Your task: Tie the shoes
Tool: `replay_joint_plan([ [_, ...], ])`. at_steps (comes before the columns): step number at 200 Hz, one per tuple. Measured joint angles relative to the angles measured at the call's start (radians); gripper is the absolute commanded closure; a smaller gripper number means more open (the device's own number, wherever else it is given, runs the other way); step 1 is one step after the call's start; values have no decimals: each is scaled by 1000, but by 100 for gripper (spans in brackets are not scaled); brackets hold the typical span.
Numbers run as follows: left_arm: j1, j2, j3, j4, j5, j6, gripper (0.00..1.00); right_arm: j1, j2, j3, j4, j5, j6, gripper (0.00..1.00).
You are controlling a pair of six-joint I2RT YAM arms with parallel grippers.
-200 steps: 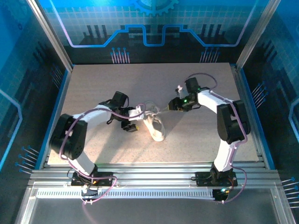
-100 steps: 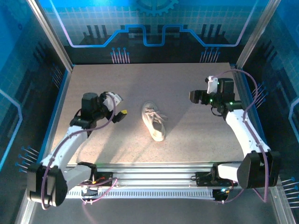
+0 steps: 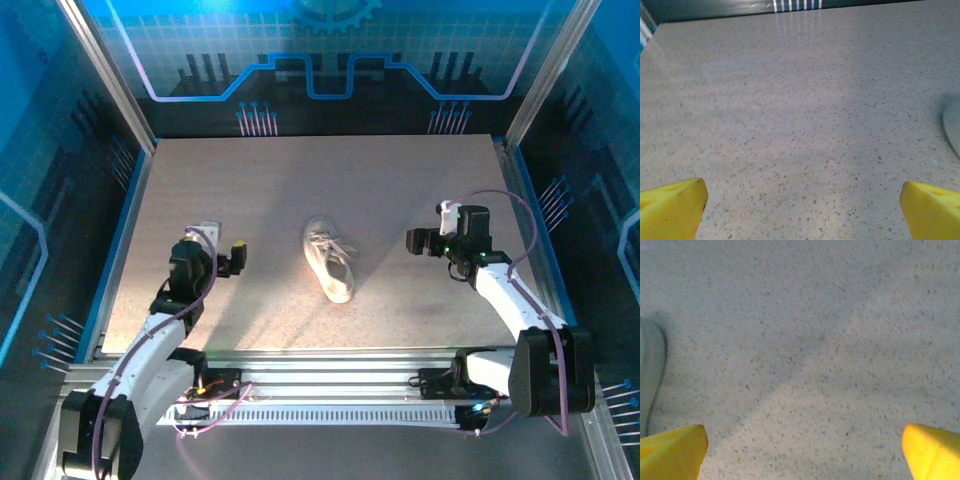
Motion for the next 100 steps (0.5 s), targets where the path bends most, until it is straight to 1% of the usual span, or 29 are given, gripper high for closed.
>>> replay_joint_plan([
  [31, 39, 15, -72, 71, -51, -71, 1, 0, 0, -22, 77, -3, -12, 0],
  [55, 80, 74, -103, 171, -23, -84, 1, -2, 0, -106, 182, 8, -47, 0],
  [75, 104, 213, -96, 296, 36, -88, 1, -16, 27, -178, 302, 31, -51, 0],
  [100, 107, 447, -48, 472, 116, -87, 1, -36, 139, -214, 485, 49, -50, 0],
])
